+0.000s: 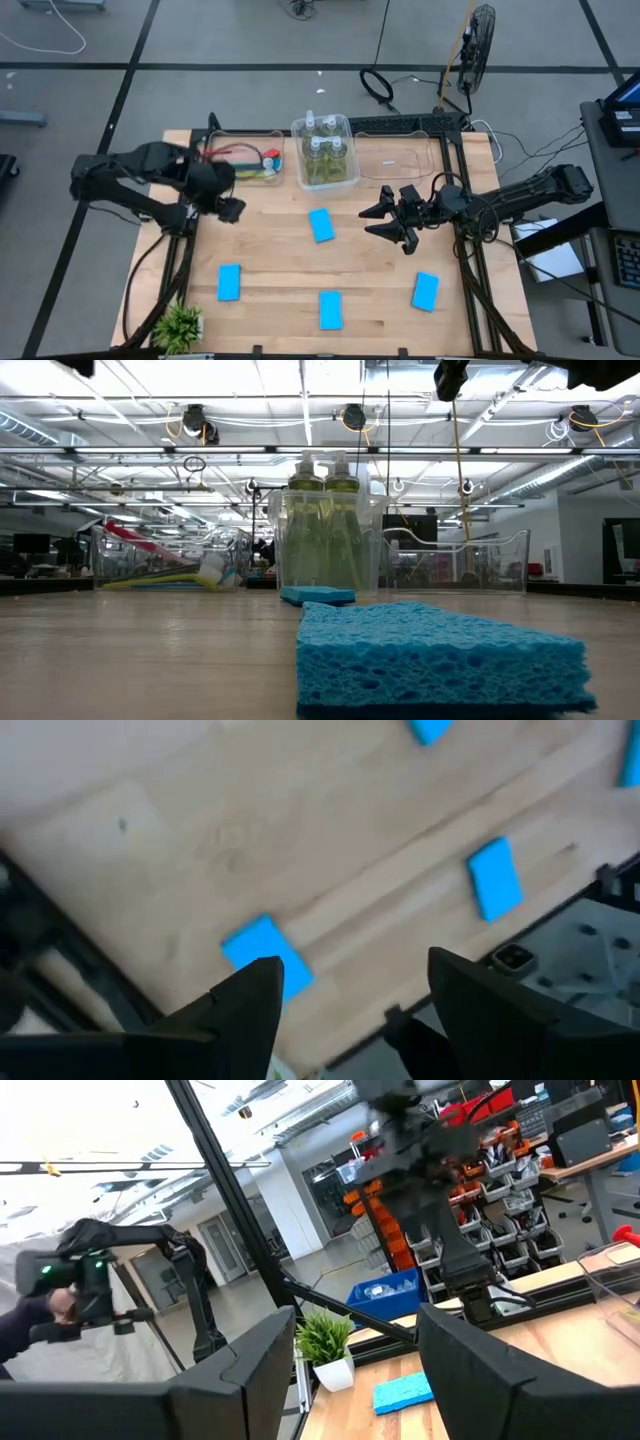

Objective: Pick & Place Kitchen Sink Supplies
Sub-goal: Put the blue sponge into the right transparent bin

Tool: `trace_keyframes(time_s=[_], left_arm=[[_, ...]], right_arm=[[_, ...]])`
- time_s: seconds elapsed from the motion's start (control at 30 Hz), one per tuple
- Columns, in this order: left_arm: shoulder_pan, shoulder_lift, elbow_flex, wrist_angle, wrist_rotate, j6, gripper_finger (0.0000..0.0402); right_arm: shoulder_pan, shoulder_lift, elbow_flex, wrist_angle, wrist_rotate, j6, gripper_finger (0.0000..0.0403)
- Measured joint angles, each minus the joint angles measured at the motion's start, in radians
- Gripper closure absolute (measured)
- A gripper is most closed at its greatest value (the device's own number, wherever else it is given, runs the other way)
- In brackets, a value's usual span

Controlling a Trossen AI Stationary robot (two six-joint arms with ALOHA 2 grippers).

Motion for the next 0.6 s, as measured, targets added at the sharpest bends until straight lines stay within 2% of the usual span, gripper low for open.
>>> trace_keyframes(time_s=[0.23,0.47,0.6], left_arm=[[-0.206,0.087,-0.03,-0.004,-0.078,-0.279,0.0171],[-0.357,0.178,-0.098,0.002,-0.088,-0.538,0.0178],[-0.426,0.2,-0.166,0.085,-0.088,-0.666,0.0178]], right_arm=[[0.0,0.0,0.0,-0.009,0.0,-0.002,0.0206],[0.0,0.0,0.0,-0.015,-0.001,-0.003,0.0206],[0.0,0.0,0.0,-0.015,-0.003,-0.003,0.0206]])
